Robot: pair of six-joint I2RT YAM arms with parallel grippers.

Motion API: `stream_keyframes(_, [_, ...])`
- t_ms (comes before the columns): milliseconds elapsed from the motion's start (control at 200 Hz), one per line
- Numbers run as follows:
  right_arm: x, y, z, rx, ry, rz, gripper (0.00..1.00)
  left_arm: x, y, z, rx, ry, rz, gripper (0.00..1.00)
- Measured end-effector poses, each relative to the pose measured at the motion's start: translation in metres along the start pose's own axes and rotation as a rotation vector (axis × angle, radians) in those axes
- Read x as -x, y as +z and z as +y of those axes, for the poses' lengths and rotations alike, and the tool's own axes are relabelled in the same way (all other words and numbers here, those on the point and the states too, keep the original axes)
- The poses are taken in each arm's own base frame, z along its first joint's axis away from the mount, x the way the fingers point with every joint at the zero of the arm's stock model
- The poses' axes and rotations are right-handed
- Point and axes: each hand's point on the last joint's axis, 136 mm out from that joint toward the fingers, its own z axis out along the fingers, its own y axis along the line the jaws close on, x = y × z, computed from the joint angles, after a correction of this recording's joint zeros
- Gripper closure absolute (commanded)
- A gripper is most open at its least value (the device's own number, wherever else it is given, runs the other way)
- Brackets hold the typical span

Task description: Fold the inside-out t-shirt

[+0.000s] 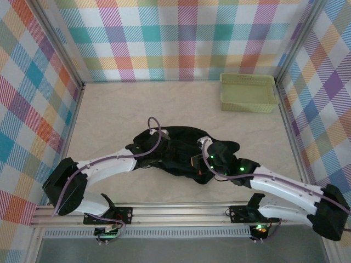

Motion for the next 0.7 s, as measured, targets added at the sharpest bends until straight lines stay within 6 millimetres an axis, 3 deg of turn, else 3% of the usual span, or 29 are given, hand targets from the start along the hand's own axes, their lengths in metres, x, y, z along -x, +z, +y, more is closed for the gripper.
stream_keyframes(230, [0.019, -0.047, 0.009, 0.067, 0.011, -0.132, 1.00, -0.003, 0.015, 0.007, 0.007, -0.025, 0.055, 0.42])
stream_keyframes(385, [0.020, -0.053, -0.001, 0.026, 0.039, -0.150, 1.00, -0.005, 0.011, 0.006, 0.013, 0.009, 0.052, 0.36])
stream_keyframes(485, [0.018, -0.049, -0.005, 0.008, 0.048, -0.132, 1.00, -0.005, -0.012, -0.004, 0.026, 0.103, -0.003, 0.30])
stream_keyframes(595, [0.017, -0.045, -0.006, -0.002, 0.056, -0.115, 1.00, 0.000, -0.057, -0.038, -0.074, 0.227, -0.119, 0.28])
stream_keyframes(700, [0.023, -0.048, -0.001, 0.005, 0.057, -0.118, 1.00, 0.002, -0.084, -0.059, -0.150, 0.300, -0.185, 0.35])
